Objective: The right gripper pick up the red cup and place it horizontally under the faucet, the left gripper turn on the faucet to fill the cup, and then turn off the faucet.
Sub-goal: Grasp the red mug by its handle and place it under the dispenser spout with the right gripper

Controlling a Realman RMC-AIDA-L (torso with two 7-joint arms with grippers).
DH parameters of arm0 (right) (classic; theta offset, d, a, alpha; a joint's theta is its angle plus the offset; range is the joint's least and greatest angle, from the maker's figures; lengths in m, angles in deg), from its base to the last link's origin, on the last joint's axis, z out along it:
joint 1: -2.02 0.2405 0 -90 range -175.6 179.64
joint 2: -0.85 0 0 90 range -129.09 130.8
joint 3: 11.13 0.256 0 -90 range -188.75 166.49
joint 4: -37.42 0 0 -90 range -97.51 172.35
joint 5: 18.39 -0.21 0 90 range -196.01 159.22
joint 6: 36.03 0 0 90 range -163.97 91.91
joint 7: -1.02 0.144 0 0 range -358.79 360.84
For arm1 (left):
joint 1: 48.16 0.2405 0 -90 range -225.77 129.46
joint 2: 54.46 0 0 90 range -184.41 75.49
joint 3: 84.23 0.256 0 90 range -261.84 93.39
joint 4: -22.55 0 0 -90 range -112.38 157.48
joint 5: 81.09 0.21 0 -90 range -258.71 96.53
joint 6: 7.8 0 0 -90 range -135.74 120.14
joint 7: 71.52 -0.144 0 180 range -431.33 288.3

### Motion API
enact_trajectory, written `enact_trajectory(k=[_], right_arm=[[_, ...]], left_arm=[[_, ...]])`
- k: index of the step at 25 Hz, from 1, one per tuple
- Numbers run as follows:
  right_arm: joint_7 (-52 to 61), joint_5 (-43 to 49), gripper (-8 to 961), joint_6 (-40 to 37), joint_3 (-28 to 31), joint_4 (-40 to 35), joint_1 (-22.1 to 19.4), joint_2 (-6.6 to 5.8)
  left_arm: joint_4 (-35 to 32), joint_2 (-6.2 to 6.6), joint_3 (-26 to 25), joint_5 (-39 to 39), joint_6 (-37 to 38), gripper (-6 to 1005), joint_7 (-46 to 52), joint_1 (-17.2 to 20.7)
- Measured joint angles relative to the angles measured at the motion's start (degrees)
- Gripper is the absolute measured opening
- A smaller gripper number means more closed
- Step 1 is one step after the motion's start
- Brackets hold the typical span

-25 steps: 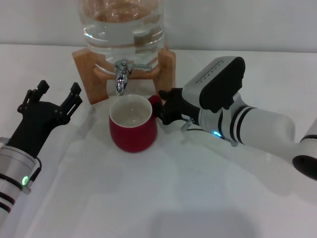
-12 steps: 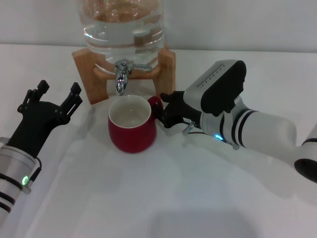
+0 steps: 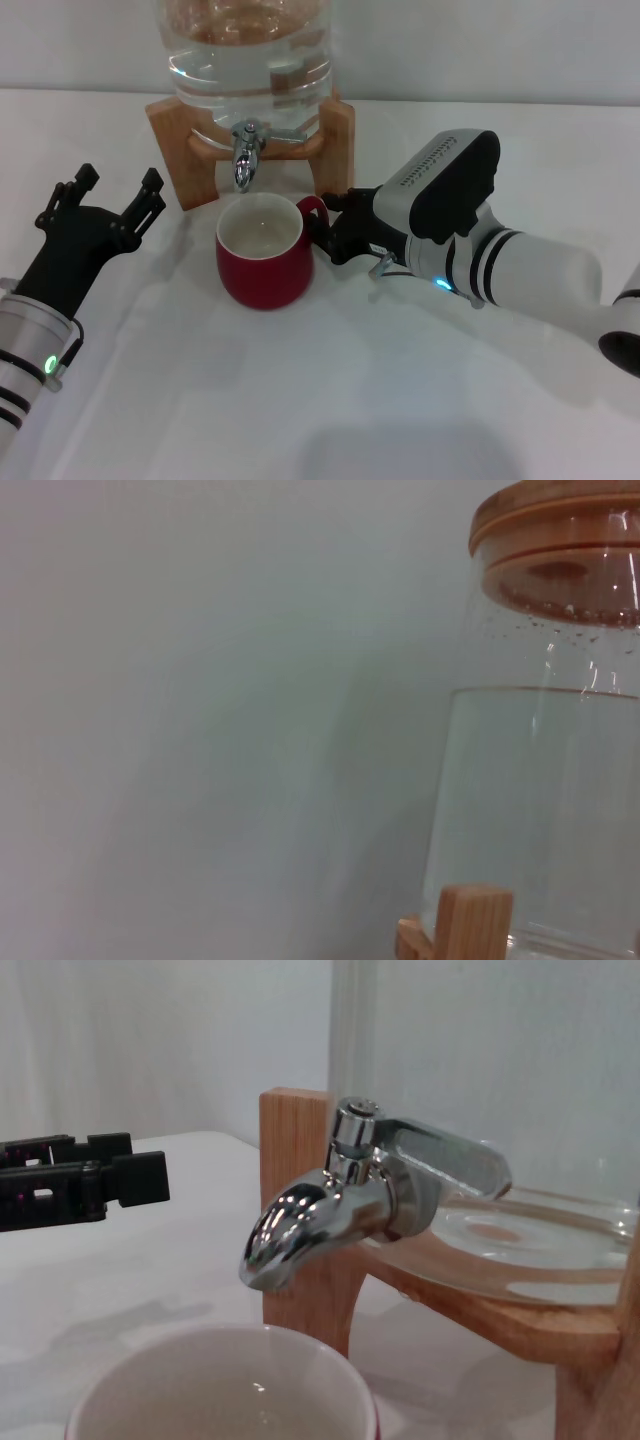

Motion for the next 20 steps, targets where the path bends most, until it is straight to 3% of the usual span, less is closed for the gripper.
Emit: enact_trajectory(k=[20], right_arm=[[0.44, 1.68, 332, -0.56, 1.35, -0.02, -1.07, 0.00]], left_arm=[[0.00, 0.00, 0.00, -0.13, 0.00, 879, 0.00, 0.15]])
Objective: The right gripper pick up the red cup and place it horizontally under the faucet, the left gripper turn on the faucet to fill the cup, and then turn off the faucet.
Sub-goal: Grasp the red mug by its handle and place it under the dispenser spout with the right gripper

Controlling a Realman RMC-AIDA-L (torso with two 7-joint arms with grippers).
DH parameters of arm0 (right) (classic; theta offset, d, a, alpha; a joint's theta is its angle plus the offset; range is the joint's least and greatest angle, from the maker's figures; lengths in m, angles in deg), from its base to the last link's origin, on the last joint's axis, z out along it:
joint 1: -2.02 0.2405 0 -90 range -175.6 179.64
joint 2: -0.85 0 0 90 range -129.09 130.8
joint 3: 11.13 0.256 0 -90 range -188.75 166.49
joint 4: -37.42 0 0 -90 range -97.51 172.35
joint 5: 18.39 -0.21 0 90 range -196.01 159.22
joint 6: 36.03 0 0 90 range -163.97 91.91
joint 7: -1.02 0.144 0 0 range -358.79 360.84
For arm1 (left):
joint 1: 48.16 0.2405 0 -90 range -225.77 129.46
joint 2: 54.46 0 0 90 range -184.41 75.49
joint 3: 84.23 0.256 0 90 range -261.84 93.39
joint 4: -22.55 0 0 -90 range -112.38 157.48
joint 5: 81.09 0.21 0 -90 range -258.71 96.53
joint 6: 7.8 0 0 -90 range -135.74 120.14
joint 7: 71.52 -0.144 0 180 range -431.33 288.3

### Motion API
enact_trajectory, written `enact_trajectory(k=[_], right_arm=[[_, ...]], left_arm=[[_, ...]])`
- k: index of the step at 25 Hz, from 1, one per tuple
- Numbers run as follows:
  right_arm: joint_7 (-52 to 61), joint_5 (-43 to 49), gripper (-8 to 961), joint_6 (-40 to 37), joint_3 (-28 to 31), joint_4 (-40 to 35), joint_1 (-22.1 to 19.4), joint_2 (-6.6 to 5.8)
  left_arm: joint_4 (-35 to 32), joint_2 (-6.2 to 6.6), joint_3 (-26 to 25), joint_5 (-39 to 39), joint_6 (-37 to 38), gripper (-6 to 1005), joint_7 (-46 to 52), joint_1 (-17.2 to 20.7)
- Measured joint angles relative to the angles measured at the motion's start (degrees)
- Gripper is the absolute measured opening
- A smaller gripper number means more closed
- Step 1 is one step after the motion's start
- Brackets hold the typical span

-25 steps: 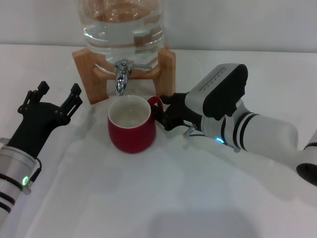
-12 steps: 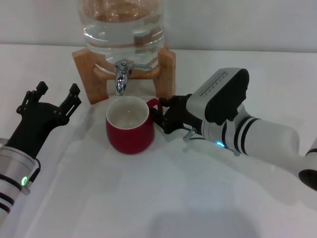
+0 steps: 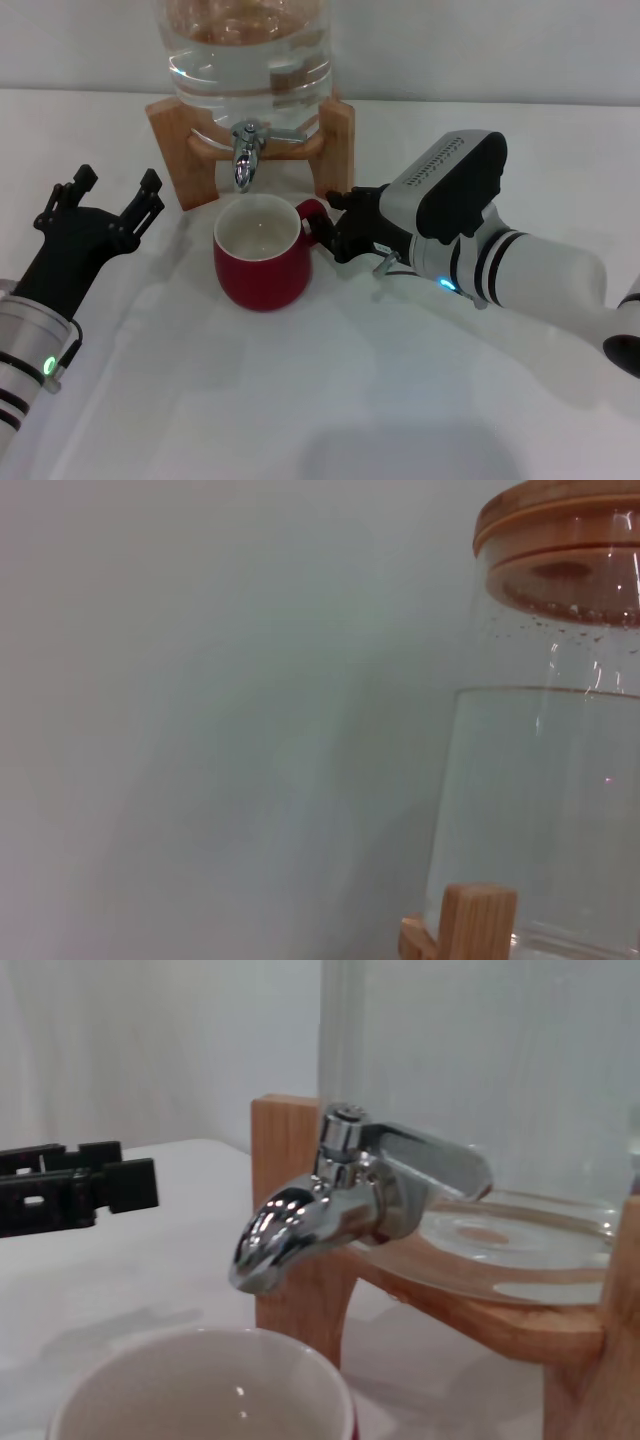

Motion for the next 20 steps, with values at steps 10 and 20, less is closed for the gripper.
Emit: enact_trajectory(k=[10, 20], right_arm=[[0.02, -0.07, 335, 0.19, 0.76, -0.24, 0.22, 0.00], [-0.29, -0.03, 339, 0.19, 0.57, 0.28, -0.16, 0.00]], left_arm=[[0.00, 0.00, 0.00, 0.29, 0.00, 879, 0.00, 0.07], [0.00, 0.00, 0.00, 0.42, 0.00, 879, 0.00, 0.10]])
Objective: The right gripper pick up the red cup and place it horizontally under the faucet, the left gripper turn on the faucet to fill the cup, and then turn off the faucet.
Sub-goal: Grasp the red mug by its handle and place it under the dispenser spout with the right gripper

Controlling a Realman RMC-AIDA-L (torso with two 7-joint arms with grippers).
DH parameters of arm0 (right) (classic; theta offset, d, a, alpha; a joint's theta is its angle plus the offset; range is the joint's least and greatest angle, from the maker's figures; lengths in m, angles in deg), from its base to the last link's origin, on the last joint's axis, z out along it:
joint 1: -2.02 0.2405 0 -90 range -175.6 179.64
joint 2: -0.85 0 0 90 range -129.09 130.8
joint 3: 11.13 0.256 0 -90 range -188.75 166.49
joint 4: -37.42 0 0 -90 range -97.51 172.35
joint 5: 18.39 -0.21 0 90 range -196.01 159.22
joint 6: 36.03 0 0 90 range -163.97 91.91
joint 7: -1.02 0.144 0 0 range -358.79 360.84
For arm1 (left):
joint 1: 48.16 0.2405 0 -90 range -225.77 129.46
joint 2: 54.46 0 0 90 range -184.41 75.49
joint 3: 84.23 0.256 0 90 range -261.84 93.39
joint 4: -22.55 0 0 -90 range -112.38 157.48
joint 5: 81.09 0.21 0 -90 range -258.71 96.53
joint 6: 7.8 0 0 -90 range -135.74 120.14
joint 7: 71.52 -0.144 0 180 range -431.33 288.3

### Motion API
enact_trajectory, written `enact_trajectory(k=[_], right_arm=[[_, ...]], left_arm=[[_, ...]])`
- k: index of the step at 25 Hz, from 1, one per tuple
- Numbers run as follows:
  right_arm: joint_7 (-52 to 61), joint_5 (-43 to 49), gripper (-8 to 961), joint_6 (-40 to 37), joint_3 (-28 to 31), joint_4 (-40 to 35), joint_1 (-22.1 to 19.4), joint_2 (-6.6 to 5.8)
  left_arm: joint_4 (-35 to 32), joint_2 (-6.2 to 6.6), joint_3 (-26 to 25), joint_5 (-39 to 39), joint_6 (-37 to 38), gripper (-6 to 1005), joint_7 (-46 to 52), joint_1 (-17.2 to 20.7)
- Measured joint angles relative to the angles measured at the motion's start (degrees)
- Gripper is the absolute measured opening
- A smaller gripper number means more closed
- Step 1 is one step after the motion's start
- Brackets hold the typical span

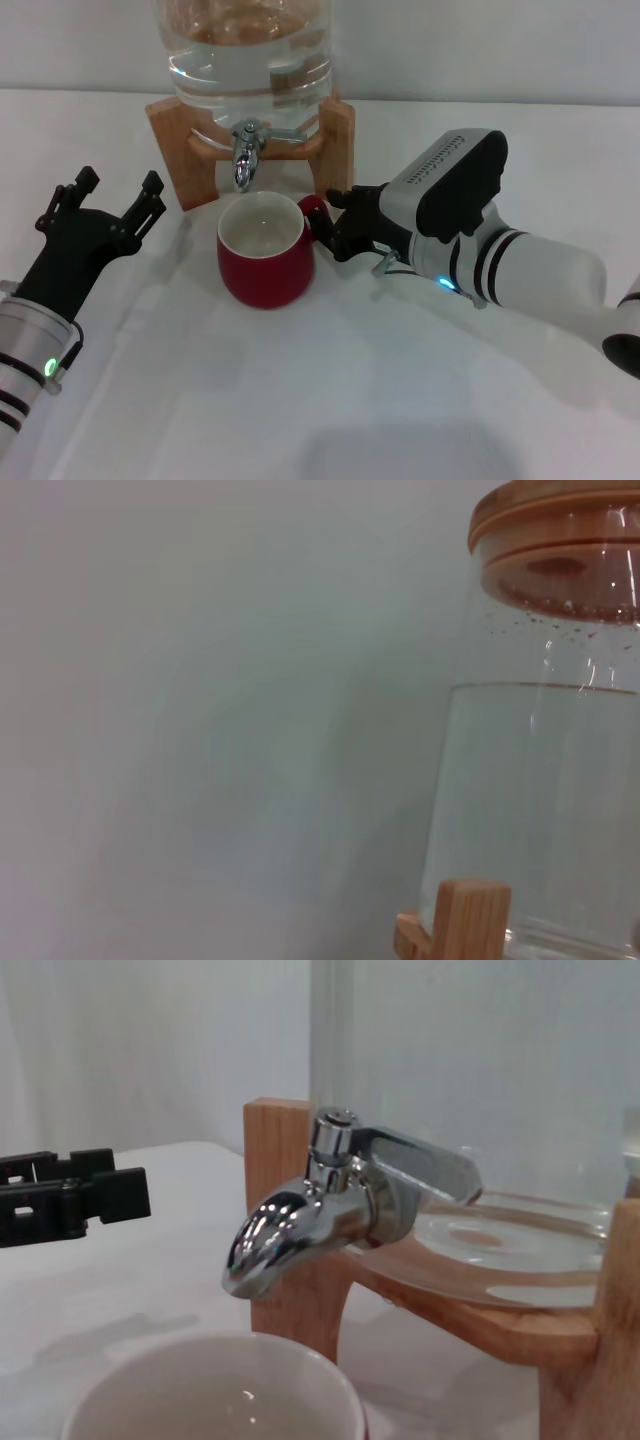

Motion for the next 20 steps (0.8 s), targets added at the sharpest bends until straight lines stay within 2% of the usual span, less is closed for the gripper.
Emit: enact_trajectory(k=[20], right_arm=[[-0.11, 2.52, 346, -1.22, 0.09, 0.71, -1.90, -0.10]], left_arm=[[0.02, 0.00, 0.00, -0.29, 0.00, 878, 0.00, 0.26]])
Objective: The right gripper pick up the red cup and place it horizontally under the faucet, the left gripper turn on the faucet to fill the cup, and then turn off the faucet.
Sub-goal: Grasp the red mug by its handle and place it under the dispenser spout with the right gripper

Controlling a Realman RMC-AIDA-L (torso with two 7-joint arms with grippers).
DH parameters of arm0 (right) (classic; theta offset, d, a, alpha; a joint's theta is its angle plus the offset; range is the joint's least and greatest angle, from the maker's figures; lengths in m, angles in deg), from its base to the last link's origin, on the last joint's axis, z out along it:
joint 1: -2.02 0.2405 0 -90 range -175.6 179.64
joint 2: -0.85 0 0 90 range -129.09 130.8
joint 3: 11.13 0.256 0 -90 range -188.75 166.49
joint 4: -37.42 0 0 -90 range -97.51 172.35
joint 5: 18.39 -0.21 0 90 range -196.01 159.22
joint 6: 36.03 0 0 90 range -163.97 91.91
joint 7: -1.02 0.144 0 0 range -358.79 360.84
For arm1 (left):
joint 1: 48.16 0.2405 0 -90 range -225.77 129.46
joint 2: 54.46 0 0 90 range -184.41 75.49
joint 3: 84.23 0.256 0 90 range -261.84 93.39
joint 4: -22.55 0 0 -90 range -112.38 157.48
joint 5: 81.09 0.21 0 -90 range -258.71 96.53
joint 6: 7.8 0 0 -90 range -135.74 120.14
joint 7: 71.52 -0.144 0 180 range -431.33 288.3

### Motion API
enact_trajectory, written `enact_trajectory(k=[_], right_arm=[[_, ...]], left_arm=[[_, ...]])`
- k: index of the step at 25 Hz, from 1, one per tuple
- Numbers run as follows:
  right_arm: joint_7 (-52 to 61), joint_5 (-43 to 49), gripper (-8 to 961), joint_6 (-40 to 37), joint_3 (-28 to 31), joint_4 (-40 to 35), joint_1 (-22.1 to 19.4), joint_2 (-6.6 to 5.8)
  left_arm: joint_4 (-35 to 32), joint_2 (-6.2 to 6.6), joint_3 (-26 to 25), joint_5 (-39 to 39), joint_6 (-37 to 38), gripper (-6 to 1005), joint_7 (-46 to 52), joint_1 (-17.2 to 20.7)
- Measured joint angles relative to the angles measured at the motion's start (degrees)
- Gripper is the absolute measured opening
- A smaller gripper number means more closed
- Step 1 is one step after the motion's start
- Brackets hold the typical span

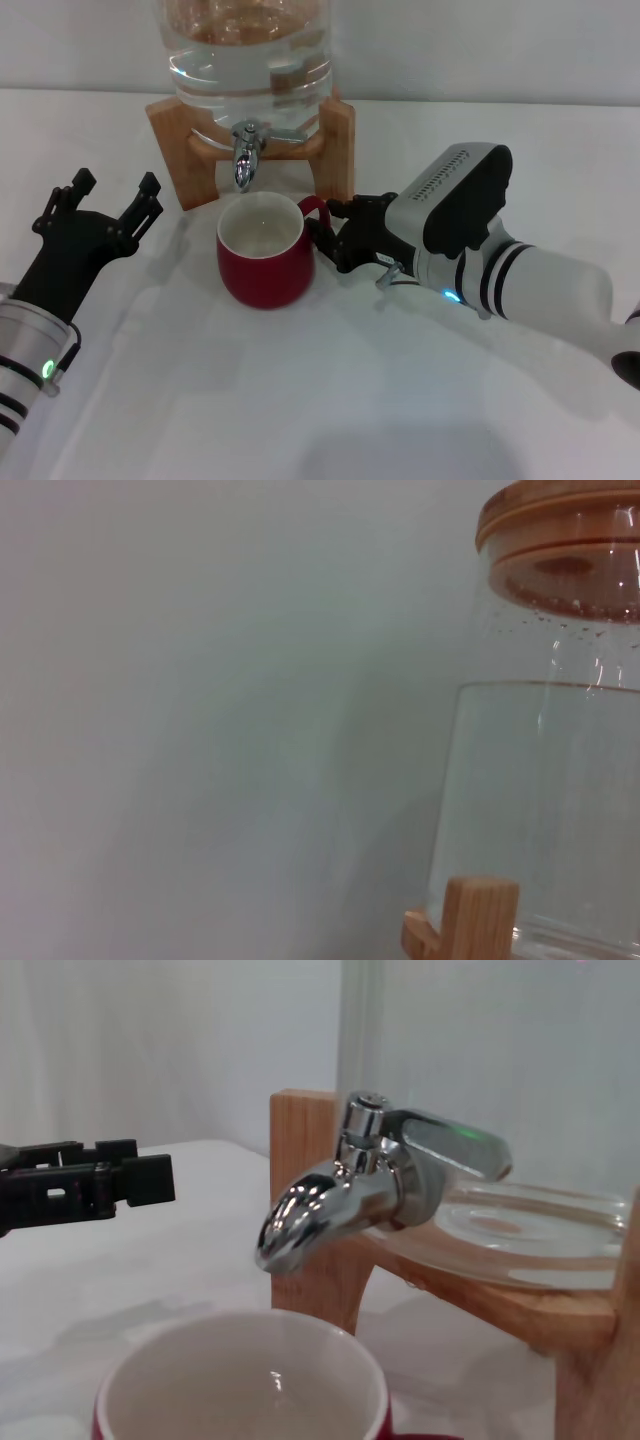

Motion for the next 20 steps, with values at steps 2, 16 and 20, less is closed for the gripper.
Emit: enact_trajectory(k=[2, 16, 20], right_arm=[[0.00, 0.26, 347, -0.29, 0.01, 0.12, -0.36, -0.07], [0.00, 1.02, 352, -1.80, -0.14, 0.85, -1.98, -0.47], [0.19, 2.98, 353, -2.11, 0.77, 1.12, -3.03, -0.55]], left_arm=[[0.05, 0.00, 0.01, -0.02, 0.00, 878, 0.00, 0.01], [0.25, 0.00, 0.00, -0.14, 0.00, 878, 0.00, 0.10], [0.32, 0.00, 0.00, -0.14, -0.01, 878, 0.00, 0.14]])
